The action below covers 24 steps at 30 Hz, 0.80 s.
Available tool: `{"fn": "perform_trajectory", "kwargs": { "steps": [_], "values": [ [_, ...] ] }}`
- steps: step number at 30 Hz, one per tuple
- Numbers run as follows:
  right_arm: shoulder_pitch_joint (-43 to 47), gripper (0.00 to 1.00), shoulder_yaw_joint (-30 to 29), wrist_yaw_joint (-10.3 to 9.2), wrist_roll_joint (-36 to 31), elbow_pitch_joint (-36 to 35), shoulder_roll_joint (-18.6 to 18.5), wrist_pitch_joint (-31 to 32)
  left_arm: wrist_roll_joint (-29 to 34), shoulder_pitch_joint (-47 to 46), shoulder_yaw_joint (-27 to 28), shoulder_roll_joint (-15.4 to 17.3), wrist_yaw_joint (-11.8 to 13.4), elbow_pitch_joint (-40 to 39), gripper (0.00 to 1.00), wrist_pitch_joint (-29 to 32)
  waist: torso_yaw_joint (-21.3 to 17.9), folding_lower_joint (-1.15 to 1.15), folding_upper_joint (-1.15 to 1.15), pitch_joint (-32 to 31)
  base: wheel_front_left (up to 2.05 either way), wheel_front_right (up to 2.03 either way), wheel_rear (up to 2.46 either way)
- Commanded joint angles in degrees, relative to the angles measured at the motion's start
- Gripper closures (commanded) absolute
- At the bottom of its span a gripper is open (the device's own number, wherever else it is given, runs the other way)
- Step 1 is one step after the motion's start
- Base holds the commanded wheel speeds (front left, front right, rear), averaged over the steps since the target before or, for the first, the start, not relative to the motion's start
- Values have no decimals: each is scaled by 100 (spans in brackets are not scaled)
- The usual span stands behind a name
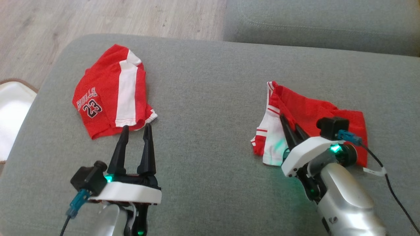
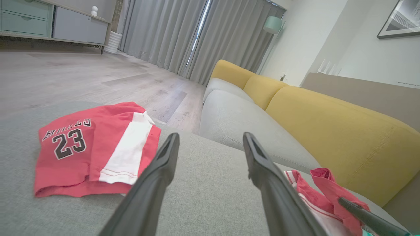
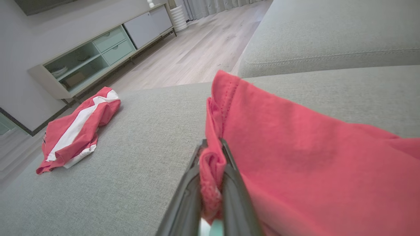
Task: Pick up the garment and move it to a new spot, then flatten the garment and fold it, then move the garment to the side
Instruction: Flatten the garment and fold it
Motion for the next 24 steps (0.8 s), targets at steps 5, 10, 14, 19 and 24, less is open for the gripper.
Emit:
{"fn": "perform_trajectory", "kwargs": {
  "steps": [5,10,14,19,24],
  "values": [
    [-374,0,704,-5,437,-12,57,-154,7,-281,223,19,-11,-132,0,-37,62,0,0,117,0,0,0],
    [-436,0,1354,-5,875,-180,57,-181,0,-302,281,10,-15,-115,0,-37,-31,0,0,137,0,0,0],
    [-583,0,1267,-5,729,-88,57,-465,3,-306,315,4,-18,-142,0,-37,-187,0,0,98,0,0,0],
    [-728,0,869,-5,115,-74,24,-788,32,-296,383,0,-21,-246,0,-37,-407,0,0,73,0,0,0],
    [-538,0,7,-5,-752,-550,-203,-941,458,-304,377,42,-19,-406,0,-37,-662,0,0,47,0,0,0]
  ]
}}
